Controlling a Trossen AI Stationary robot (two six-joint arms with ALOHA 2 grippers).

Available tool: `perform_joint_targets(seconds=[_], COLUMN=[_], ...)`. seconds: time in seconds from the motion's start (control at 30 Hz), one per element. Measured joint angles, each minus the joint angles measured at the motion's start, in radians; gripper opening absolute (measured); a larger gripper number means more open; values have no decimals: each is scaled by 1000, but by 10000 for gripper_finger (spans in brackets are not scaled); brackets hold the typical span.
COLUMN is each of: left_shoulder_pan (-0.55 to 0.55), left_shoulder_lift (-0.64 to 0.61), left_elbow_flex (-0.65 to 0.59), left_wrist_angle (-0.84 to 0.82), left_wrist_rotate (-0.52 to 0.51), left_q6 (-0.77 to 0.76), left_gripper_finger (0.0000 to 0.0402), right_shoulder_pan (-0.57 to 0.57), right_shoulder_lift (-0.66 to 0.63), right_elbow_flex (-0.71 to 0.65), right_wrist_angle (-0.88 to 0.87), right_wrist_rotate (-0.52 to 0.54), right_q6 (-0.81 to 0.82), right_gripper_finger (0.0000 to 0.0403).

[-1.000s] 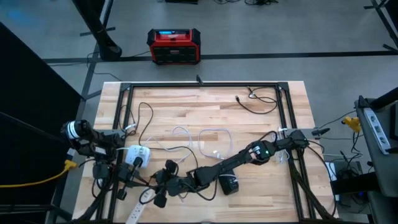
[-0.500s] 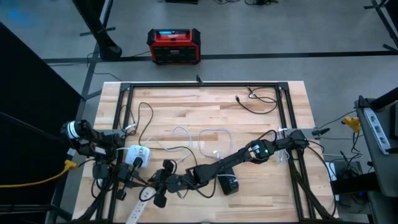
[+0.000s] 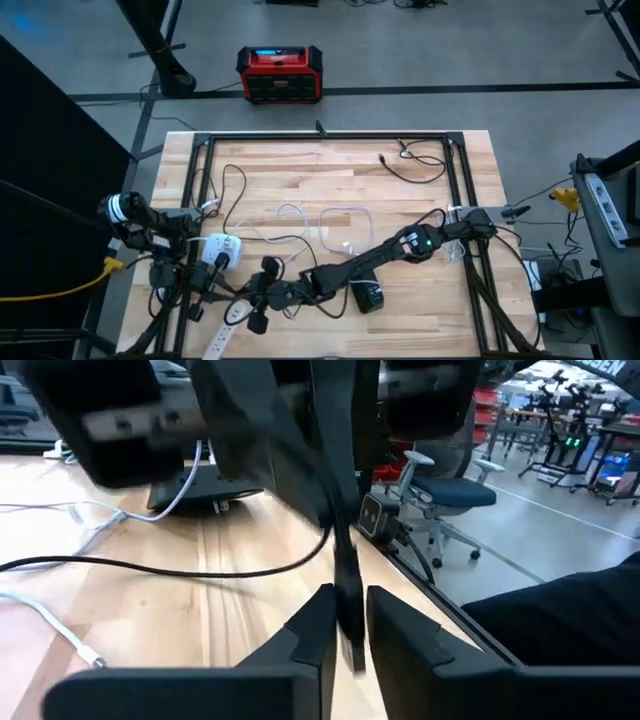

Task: Insert USB
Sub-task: Insert the middle left black charger cable into the bottom white outlet extension

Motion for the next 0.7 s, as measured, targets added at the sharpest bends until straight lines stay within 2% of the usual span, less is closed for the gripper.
perform_joint_targets(seconds=[0.23, 0.47, 0.57, 0.7], left_shoulder_pan=[0, -1, -1, 0], left_shoulder_lift=[-7, -21, -23, -24], left_elbow_flex=[0, -1, -1, -1], left_wrist_angle=[-1, -26, -66, -109], left_wrist_rotate=[5, 115, 97, 4], left_q6=[-6, -2, -11, -20], left_gripper_finger=[65, 68, 68, 68], right_shoulder_pan=[7, 26, 38, 49], right_shoulder_lift=[-20, -39, -39, -39], right_elbow_flex=[0, 0, 0, 0], right_wrist_angle=[6, 22, 56, 60], right_wrist_rotate=[17, -33, -41, -35], right_q6=[-13, 17, 27, 94], right_gripper_finger=[0, 0, 0, 0])
